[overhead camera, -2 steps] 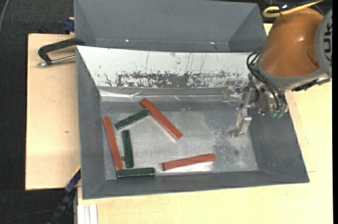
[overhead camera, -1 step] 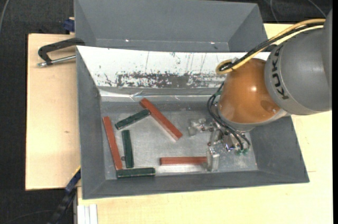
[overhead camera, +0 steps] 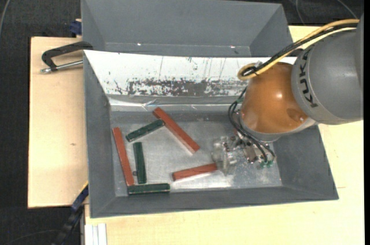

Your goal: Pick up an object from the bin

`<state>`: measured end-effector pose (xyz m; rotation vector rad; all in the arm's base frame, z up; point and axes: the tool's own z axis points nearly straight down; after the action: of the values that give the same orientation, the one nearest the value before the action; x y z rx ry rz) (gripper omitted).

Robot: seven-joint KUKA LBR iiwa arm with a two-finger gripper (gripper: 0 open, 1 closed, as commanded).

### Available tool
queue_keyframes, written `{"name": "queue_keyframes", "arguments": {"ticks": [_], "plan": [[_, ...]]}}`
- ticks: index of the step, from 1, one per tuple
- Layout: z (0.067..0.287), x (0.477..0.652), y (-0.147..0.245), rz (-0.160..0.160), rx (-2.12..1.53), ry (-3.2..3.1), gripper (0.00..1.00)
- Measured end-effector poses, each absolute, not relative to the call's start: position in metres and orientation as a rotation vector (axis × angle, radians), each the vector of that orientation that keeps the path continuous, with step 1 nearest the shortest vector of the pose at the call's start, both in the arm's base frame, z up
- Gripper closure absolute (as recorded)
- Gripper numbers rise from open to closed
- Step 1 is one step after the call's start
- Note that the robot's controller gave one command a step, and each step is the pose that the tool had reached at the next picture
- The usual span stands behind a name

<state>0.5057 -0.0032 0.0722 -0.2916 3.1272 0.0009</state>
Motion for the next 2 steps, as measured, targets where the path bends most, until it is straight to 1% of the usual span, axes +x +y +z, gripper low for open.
{"name": "queue_keyframes", "arguments": {"ticks": [1,2], "plan": [[0.072,0.506,-0.003,0.001,-0.292,3.127,0.00],[0.071,0.534,0.102,0.008,0.019,3.134,0.00]]}}
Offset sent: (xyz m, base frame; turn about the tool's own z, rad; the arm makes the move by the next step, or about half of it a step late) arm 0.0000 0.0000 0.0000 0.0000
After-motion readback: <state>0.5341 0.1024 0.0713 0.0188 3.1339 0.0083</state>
